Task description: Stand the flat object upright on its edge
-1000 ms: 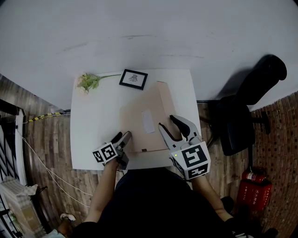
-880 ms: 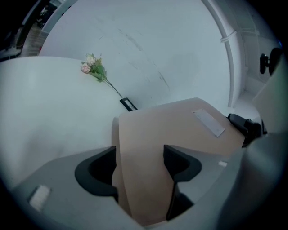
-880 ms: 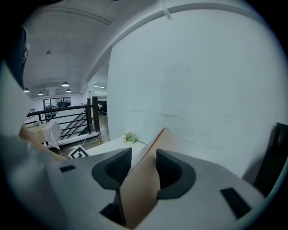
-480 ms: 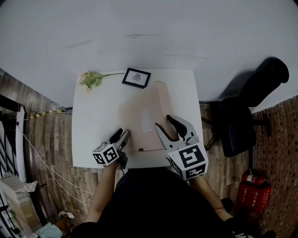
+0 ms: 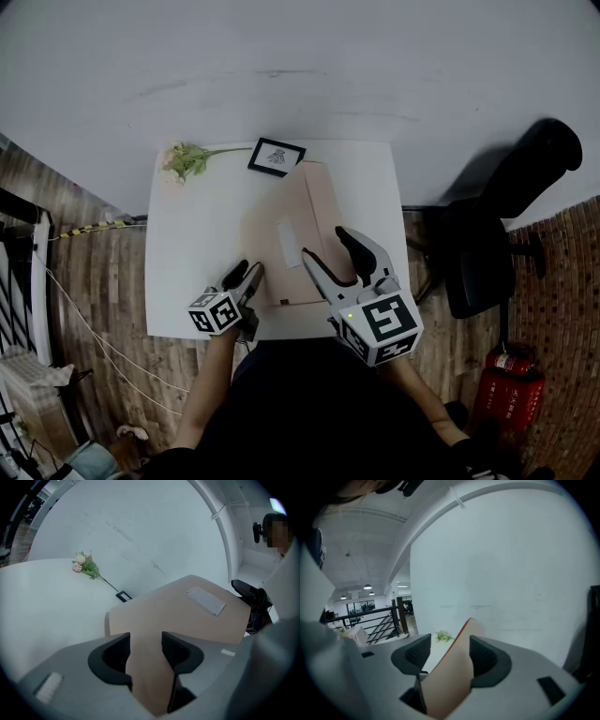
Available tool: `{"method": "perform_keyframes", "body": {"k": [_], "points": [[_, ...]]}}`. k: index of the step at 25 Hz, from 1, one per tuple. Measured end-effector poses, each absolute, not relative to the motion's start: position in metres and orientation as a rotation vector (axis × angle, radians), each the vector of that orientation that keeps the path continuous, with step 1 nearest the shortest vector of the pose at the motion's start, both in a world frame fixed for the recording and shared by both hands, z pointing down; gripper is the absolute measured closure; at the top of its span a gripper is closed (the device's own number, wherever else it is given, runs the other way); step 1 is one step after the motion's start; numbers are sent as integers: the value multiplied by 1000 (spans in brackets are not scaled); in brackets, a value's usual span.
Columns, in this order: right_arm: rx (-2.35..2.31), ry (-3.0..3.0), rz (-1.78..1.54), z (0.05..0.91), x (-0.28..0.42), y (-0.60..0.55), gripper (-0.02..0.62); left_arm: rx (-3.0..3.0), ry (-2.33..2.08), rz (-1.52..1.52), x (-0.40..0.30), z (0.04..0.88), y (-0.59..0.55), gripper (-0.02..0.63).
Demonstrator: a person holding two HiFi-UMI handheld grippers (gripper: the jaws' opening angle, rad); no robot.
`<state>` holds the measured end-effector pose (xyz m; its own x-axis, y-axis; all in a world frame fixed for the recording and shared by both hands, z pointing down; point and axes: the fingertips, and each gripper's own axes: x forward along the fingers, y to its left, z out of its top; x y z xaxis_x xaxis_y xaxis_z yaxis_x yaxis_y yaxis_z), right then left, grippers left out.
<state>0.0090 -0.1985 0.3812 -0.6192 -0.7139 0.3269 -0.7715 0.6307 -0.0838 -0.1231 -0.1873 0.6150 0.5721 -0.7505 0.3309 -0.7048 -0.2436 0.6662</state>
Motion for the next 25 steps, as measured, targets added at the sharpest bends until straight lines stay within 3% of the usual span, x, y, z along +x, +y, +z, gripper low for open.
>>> {"method": "perform_keyframes", "body": {"k": [2,10,15,25], "points": [[1210,-2606,379,381,10,-200,334,1987,-1164,-78,-123,615,-187,408],[1234,-2624,704,383,15,-207,324,1981,-1150,-112,-124,616,-187,407],[1206,-2661,663,373,2,-201,385,1993,-1157,-76,-127,617,-186,407],[1110,-2759,491,356,-37,-191,390,2058,-1163,6,-131,607,-184,407]]}}
